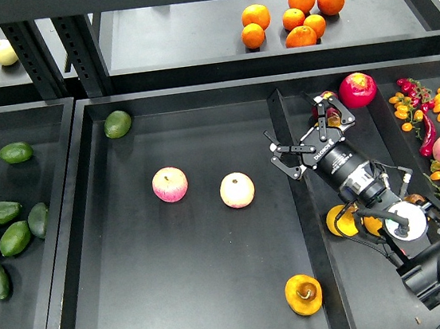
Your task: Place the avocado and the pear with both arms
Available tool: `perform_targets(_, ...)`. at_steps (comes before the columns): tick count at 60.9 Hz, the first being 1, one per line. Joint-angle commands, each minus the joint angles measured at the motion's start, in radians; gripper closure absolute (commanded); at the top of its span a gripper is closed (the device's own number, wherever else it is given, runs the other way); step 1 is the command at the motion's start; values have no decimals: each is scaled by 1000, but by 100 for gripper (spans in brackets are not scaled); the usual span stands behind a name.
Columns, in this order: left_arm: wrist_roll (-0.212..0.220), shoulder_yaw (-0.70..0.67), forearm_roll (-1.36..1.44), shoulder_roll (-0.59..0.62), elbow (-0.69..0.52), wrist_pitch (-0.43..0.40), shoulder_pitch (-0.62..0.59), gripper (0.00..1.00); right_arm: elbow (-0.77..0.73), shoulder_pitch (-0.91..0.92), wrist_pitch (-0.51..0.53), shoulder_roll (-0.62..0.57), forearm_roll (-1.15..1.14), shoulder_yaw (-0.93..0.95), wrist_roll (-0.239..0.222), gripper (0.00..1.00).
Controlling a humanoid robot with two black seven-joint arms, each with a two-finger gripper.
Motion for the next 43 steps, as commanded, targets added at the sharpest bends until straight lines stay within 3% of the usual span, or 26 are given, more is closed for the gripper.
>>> perform_targets(1, 0, 0, 1, -6, 3, 0, 0, 59, 4, -1, 0, 0, -1, 1, 0, 1)
perform_targets(43, 0, 0, 2, -49, 15, 0, 26, 58, 6, 1, 0, 0, 0, 1, -2, 1)
